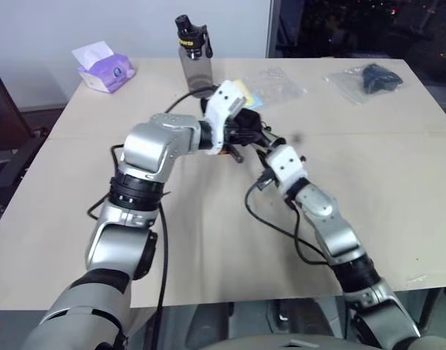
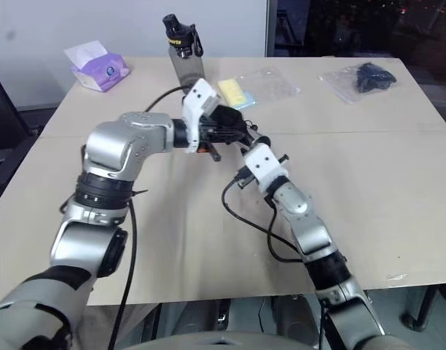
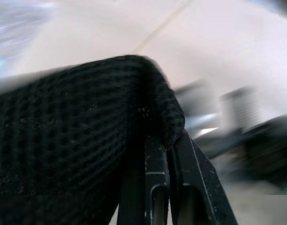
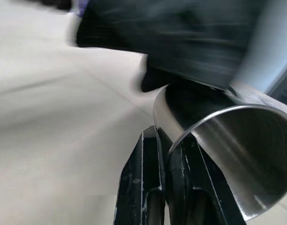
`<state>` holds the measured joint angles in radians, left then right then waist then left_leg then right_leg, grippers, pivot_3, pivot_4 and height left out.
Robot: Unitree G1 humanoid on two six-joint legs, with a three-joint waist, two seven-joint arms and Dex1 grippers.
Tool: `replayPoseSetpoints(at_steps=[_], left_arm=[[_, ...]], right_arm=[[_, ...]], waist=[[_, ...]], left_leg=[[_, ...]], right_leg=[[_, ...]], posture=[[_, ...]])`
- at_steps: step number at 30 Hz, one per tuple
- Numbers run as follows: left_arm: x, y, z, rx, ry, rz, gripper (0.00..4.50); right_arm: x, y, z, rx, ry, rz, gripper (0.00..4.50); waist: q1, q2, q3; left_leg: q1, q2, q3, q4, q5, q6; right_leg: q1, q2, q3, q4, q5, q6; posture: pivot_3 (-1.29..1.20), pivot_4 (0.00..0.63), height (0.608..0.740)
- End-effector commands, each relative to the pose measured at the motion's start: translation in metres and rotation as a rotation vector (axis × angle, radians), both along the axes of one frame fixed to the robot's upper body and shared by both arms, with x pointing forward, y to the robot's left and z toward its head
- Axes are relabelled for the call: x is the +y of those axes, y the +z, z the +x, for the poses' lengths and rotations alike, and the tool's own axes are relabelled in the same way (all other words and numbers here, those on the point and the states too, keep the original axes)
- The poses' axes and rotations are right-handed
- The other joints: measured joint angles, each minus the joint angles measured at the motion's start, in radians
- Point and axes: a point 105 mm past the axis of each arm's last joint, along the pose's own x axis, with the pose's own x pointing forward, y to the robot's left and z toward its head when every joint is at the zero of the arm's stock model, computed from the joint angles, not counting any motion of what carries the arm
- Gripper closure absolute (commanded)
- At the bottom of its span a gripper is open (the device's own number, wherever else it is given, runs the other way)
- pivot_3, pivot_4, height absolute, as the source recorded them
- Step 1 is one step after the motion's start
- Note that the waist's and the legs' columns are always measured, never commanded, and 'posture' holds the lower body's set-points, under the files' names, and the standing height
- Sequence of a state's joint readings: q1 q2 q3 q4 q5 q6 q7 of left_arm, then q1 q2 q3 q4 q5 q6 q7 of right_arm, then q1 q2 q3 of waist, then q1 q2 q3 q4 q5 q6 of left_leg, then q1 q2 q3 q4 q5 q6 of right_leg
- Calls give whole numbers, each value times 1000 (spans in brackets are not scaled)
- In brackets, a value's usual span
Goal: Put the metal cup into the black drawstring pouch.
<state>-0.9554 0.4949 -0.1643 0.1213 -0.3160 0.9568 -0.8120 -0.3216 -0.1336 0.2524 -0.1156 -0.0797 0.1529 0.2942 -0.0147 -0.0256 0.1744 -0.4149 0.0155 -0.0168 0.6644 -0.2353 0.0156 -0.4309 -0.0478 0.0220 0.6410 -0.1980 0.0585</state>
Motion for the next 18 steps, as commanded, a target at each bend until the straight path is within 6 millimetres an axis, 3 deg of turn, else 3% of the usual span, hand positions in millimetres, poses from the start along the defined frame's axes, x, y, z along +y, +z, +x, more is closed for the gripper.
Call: replayPoseSetpoints(at_steps=[1, 7, 13, 18], left_arm=[[3, 8, 3, -42, 5, -17, 4500], [-5, 13, 1, 36, -10, -134, 4500], [-14, 23, -2, 141, -27, -258, 4500], [-19, 37, -5, 243, -32, -378, 4500]], right_arm=[[-6, 31, -19, -72, 42, 86, 4443], [-18, 60, -40, -73, 87, 340, 4443], [-1, 43, -37, 10, 138, 352, 4443], [-2, 30, -29, 68, 123, 410, 4443]], waist=[[0, 0, 0], [-1, 0, 0], [-3, 0, 0], [-3, 0, 0]], left_leg=[[0, 0, 0, 0, 0, 0], [0, 0, 0, 1, 0, 0], [1, 0, 0, 1, 0, 0], [0, 0, 0, 1, 0, 0]], right_leg=[[0, 0, 0, 0, 0, 0], [0, 0, 0, 1, 0, 0], [0, 0, 0, 1, 0, 0], [0, 0, 0, 1, 0, 0]], posture=[[0, 150, 740], [0, 150, 740], [0, 150, 740], [0, 150, 740]])
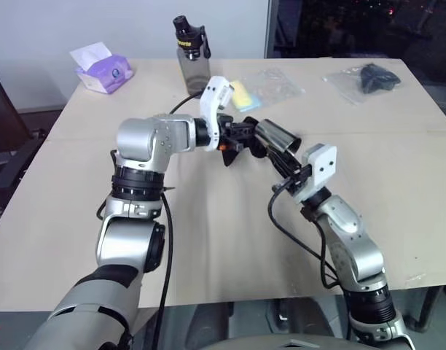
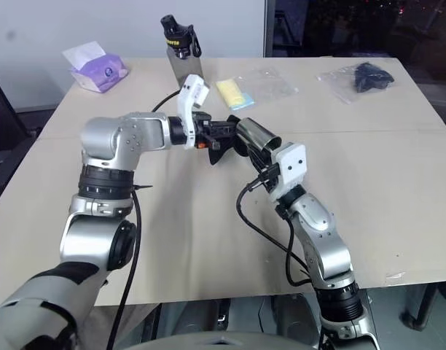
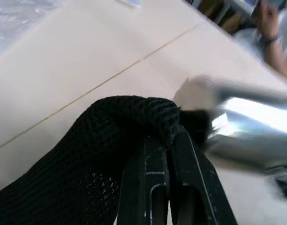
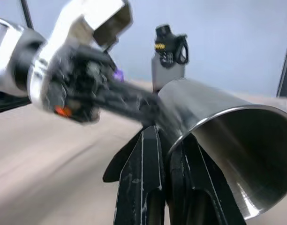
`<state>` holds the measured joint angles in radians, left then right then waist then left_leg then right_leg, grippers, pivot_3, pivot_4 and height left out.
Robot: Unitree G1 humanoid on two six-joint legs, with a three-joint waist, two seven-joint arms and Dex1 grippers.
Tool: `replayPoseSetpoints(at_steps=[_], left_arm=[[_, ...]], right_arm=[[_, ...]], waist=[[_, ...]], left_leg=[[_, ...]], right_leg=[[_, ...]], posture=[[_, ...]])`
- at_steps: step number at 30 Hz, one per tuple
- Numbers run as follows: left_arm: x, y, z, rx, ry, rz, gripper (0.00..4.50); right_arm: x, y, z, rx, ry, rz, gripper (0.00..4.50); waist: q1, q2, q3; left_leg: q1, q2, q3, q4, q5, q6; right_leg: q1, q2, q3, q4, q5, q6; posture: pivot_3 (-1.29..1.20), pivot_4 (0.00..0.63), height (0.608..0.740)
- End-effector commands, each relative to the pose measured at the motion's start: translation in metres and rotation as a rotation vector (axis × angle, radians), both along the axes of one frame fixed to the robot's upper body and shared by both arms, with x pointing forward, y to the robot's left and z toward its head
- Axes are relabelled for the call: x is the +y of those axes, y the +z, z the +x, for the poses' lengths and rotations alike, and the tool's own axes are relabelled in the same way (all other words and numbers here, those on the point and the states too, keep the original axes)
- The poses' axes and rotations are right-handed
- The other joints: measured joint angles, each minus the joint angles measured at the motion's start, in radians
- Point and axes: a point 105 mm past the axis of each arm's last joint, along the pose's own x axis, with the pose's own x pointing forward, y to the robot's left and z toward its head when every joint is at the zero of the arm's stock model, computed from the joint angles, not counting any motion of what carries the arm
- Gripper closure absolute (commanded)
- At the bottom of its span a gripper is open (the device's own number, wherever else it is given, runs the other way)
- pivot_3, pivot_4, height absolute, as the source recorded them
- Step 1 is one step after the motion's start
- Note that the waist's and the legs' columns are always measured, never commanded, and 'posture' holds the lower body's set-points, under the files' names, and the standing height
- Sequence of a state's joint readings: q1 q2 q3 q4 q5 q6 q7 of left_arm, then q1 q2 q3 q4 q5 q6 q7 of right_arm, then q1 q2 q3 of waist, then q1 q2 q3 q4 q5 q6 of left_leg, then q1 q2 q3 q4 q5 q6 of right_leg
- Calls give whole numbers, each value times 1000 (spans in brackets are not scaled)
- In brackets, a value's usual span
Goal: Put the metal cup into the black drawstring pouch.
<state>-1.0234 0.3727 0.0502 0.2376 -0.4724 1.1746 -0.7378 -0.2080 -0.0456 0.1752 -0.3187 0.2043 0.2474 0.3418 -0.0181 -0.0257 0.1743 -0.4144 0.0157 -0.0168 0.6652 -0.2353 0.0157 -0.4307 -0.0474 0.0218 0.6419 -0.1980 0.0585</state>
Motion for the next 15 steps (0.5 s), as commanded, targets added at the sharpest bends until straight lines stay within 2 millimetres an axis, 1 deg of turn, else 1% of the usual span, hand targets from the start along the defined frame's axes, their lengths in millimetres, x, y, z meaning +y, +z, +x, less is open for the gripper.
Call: replayPoseSetpoints(at_steps=[1, 6, 8, 11, 15], left_arm=[[-9, 26, -7, 12, -46, -105, 4500], [-13, 31, -9, 58, -55, -154, 4500], [-14, 31, -11, 67, -65, -156, 4500], [-14, 28, -13, 79, -66, -150, 4500], [-13, 28, -13, 83, -66, -149, 4500]], right_arm=[[1, 7, -1, -18, 18, 62, 4443], [5, 6, -1, -12, 46, 72, 4443], [5, 10, 1, -23, 41, 88, 4443], [2, 22, 5, -38, 28, 173, 4443], [1, 28, 4, -12, 59, 285, 4443]], waist=[[2, 0, 0], [-1, 0, 0], [-2, 0, 0], [-1, 0, 0], [0, 0, 0]], left_leg=[[0, 0, 0, 0, 0, 0], [0, 0, 0, 0, 0, 0], [0, 0, 0, 0, 0, 0], [0, 0, -1, 0, 0, 0], [0, 0, -1, 0, 0, 0]], right_leg=[[0, 0, 0, 0, 0, 0], [0, 0, 0, 0, 0, 0], [0, 0, 0, 0, 0, 0], [0, 0, 0, 0, 0, 0], [0, 0, 0, 0, 0, 0]], posture=[[0, 150, 740], [0, 150, 740], [0, 150, 740], [0, 150, 740], [0, 150, 740]])
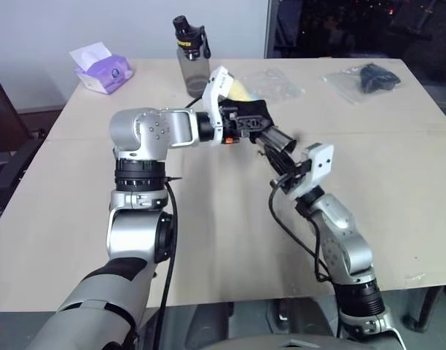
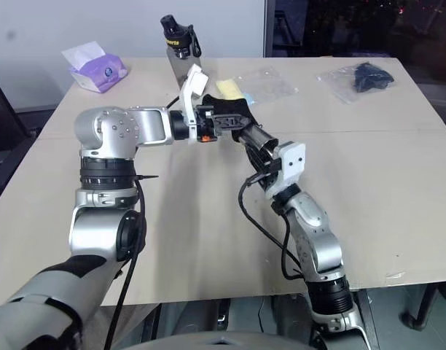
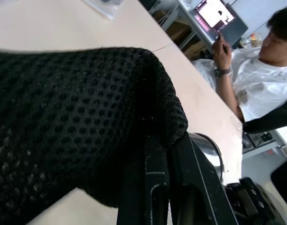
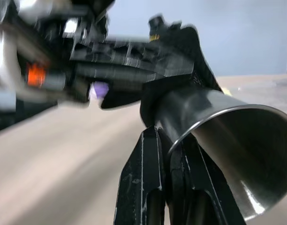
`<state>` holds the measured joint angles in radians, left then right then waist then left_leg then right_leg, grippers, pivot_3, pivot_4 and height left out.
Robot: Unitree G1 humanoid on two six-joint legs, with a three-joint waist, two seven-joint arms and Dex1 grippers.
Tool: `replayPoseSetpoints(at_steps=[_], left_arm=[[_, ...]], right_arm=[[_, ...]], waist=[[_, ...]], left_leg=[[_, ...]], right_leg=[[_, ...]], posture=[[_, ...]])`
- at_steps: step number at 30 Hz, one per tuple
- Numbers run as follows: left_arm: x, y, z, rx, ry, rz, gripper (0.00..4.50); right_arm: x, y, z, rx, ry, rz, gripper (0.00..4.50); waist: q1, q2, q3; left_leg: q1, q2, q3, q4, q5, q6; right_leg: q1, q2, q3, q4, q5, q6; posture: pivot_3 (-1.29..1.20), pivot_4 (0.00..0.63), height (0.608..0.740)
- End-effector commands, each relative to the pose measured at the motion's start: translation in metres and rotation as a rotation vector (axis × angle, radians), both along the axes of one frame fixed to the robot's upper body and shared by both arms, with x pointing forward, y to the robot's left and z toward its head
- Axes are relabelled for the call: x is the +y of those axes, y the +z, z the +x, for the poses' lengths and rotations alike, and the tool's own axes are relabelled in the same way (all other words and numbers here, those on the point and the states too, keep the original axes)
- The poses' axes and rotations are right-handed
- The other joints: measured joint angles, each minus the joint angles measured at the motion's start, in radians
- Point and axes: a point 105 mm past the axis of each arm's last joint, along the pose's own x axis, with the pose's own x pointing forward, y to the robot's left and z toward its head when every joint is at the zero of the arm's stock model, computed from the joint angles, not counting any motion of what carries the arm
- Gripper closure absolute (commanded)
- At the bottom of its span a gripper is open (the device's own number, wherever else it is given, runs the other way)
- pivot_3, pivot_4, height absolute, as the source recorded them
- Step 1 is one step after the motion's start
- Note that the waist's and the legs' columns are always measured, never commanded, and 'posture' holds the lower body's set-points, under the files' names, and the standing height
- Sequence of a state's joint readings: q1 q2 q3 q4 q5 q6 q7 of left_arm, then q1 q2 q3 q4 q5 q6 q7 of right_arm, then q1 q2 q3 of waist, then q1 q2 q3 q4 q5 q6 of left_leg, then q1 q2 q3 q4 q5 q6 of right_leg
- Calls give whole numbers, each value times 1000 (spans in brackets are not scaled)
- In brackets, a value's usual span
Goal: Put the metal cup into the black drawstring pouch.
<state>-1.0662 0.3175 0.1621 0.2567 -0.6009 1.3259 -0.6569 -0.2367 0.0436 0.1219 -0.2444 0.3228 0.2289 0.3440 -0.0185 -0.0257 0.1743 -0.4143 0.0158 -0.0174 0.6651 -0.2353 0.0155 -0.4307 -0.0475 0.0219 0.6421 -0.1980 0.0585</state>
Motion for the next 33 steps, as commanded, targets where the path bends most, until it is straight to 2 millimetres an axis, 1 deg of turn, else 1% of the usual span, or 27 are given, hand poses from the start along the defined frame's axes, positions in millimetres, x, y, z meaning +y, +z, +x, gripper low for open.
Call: replayPoseSetpoints(at_steps=[1, 4, 10, 12, 13, 16, 18, 19, 21, 22, 25, 27, 28, 29, 31, 33], left_arm=[[-2, 15, -3, -42, -19, -12, 4500], [-4, 15, -3, -41, -30, -12, 4500], [-8, 16, -5, -39, -52, -18, 4500], [-9, 17, -6, -36, -63, -26, 4500], [-10, 18, -7, -36, -68, -27, 4500], [-10, 18, -8, -37, -72, -26, 4500], [-11, 18, -8, -35, -74, -29, 4500], [-11, 17, -8, -34, -72, -30, 4500], [-10, 17, -9, -30, -71, -37, 4500], [-10, 16, -9, -28, -71, -38, 4500], [-10, 16, -10, -26, -70, -40, 4500], [-10, 15, -9, -24, -65, -45, 4500], [-10, 15, -9, -24, -64, -47, 4500], [-10, 15, -9, -23, -64, -49, 4500], [-11, 16, -10, -23, -68, -56, 4500], [-12, 15, -11, -20, -76, -60, 4500]], right_arm=[[0, 26, -5, -61, 45, 125, 4443], [7, 30, -11, -22, 155, 219, 4443], [10, 40, -20, 67, 358, 423, 4443], [7, 42, -17, 79, 360, 450, 4443], [5, 42, -13, 74, 339, 437, 4443], [10, 37, -5, 8, 262, 262, 4443], [9, 36, 4, -48, 172, 173, 4443], [13, 31, 7, -103, 129, 42, 4443], [19, 18, 13, -258, 53, -285, 4443], [20, 12, 16, -316, 18, -411, 4443], [16, 8, 25, -459, -83, -622, 4443], [12, 8, 31, -684, -193, -910, 4443], [7, 7, 34, -743, -235, -993, 4443], [3, 7, 36, -768, -263, -1029, 4443], [0, 3, 39, -769, -266, -1041, 4443], [2, 0, 38, -697, -238, -938, 4443]], waist=[[0, 0, 0], [0, 0, 0], [0, 0, 0], [0, 0, 0], [0, 0, 0], [-1, 0, 0], [-2, 0, 0], [-2, 0, 0], [-4, 0, 0], [-6, 0, 0], [-9, 0, 0], [-13, 0, 0], [-13, 0, 0], [-13, 0, 0], [-14, 0, 0], [-17, 0, 0]], left_leg=[[0, 0, 0, 0, 0, 0], [0, 0, 0, 0, 0, 0], [0, 0, 0, 0, 0, 0], [0, 0, 0, 0, 0, 0], [0, 0, 0, 0, 0, 0], [0, 0, 0, 0, 0, 0], [0, 0, 0, 0, 0, 0], [0, 0, 0, 0, 0, 0], [0, 0, 1, 0, 0, 0], [0, 0, 1, 0, 0, 0], [0, -2, 1, 0, 0, 0], [0, -2, 1, 0, 1, -1], [0, -2, 1, 0, 2, -4], [-1, -2, 2, 0, 3, -5], [0, -3, 2, 0, 3, -5], [0, -3, 2, 0, 3, -5]], right_leg=[[0, 0, 0, 0, 0, 0], [0, 0, 0, 0, 0, 0], [0, 0, 0, 0, 0, 0], [0, 0, 0, 0, 0, 0], [0, 0, 0, 0, 0, 0], [0, 0, 0, 0, 0, 0], [0, 0, 0, 0, 0, 0], [0, 0, 0, 0, 0, 0], [0, 0, 0, 0, 0, 0], [0, 0, 0, 0, 0, 0], [0, -1, 1, 0, 0, 0], [-1, -1, 1, 0, 0, 0], [-1, -1, 1, 0, 0, 0], [-1, -2, 2, 0, 0, 0], [-1, -2, 2, 0, 0, 0], [-1, -2, 3, 0, 0, 0]], posture=[[0, 150, 740], [0, 150, 740], [0, 150, 740], [0, 150, 740], [0, 150, 740], [0, 150, 740], [0, 150, 740], [0, 150, 740], [0, 150, 740], [0, 150, 740], [0, 150, 740], [0, 150, 740], [0, 150, 740], [0, 150, 740], [0, 150, 740], [0, 150, 740]])
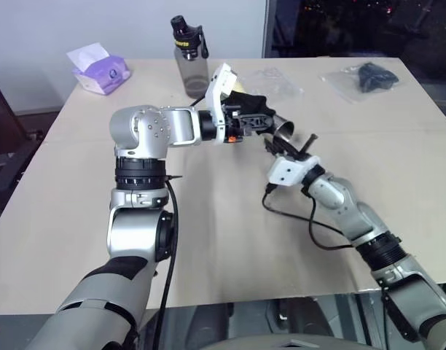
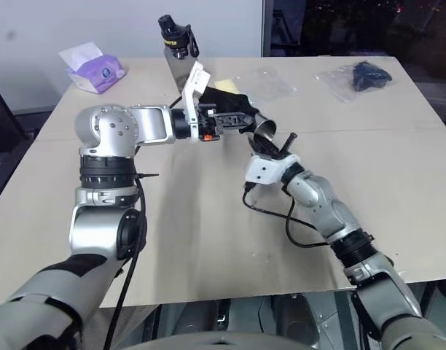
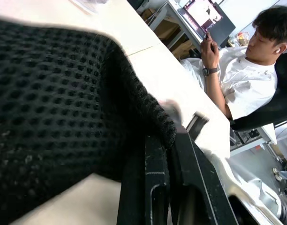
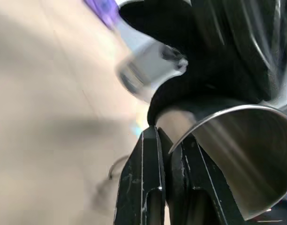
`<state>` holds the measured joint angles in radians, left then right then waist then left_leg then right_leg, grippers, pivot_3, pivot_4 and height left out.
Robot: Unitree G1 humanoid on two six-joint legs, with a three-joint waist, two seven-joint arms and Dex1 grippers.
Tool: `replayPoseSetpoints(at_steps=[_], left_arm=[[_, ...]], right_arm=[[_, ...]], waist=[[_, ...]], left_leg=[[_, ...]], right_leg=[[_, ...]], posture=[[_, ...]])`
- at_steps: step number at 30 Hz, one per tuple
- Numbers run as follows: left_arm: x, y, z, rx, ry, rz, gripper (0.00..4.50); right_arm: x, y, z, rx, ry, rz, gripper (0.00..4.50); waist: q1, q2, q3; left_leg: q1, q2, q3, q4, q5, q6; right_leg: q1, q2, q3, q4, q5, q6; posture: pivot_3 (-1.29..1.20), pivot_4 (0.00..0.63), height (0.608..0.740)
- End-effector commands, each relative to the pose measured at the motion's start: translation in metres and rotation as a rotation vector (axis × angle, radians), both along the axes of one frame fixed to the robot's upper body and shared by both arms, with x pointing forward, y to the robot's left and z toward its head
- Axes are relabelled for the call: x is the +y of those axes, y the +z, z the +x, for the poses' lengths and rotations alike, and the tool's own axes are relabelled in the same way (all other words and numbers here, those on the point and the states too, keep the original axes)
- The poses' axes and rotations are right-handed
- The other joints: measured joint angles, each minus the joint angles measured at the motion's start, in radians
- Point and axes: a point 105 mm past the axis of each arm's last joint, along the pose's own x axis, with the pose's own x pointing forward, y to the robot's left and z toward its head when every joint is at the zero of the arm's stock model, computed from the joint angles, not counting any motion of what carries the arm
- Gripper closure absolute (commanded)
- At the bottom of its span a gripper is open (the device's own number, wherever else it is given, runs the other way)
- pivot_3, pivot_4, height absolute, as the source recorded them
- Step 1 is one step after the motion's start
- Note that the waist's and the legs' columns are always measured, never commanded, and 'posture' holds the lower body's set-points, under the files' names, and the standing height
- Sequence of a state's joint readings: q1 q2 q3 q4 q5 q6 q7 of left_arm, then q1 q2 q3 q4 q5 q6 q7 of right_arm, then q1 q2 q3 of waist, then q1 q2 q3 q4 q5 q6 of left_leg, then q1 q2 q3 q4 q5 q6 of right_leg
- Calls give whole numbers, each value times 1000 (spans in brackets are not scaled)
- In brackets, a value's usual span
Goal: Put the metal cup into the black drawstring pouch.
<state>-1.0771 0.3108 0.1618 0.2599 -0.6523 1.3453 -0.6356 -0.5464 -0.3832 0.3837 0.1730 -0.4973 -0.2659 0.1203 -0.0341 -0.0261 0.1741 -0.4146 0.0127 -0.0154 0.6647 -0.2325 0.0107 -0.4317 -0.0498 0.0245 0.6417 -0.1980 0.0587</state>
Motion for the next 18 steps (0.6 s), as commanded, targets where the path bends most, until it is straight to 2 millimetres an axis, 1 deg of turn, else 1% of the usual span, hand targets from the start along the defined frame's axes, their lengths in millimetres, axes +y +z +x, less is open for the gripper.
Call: replayPoseSetpoints(at_steps=[1, 2, 4, 6, 8, 11, 14, 16, 18], left_arm=[[-6, 11, -8, -34, -46, -41, 4500], [-7, 11, -9, -32, -52, -42, 4500], [-9, 10, -11, -29, -65, -47, 4500], [-10, 11, -14, -28, -79, -50, 4500], [-9, 11, -16, -27, -85, -52, 4500], [-8, 11, -17, -25, -89, -53, 4500], [-8, 11, -19, -23, -95, -54, 4500], [-9, 11, -21, -21, -104, -55, 4500], [-11, 12, -22, -20, -118, -58, 4500]], right_arm=[[12, 8, -7, 68, 84, 200, 4443], [17, 11, -10, 150, 137, 328, 4443], [22, 25, -15, 291, 235, 621, 4443], [18, 39, -16, 418, 311, 904, 4443], [12, 46, -15, 519, 372, 1098, 4443], [4, 52, -15, 687, 481, 1356, 4443], [-5, 55, -12, 815, 564, 1573, 4443], [-12, 56, -8, 872, 599, 1698, 4443], [-17, 57, -7, 917, 632, 1782, 4443]], waist=[[-5, 0, 0], [-8, 0, 0], [-10, 0, 0], [-8, 0, 0], [-6, 0, 0], [-1, 0, 0], [0, 0, 0], [0, 1, 0], [-2, 1, 0]], left_leg=[[0, 0, 0, 0, 0, 0], [0, 0, -1, -1, 0, 0], [1, 1, -1, -1, 0, 0], [0, 1, -3, -1, 0, 1], [0, 1, -7, -1, -2, 4], [0, -1, -10, 0, -2, 4], [0, -2, -11, 0, -2, 4], [0, -2, -12, 0, -2, 4], [0, -2, -12, -1, -2, 4]], right_leg=[[0, 0, 0, 0, 0, 0], [0, 0, 0, 0, 0, 0], [0, 1, 0, 0, 0, 0], [0, 1, -1, 1, 0, 0], [1, 0, -2, 1, 0, 0], [2, -2, -3, 1, 0, 0], [3, -2, -4, 1, 0, 0], [2, -2, -5, 1, 0, 0], [2, -2, -5, 1, 0, 0]], posture=[[0, 150, 740], [0, 150, 740], [0, 150, 740], [0, 150, 740], [0, 150, 740], [0, 150, 740], [0, 150, 740], [0, 150, 740], [0, 150, 740]])
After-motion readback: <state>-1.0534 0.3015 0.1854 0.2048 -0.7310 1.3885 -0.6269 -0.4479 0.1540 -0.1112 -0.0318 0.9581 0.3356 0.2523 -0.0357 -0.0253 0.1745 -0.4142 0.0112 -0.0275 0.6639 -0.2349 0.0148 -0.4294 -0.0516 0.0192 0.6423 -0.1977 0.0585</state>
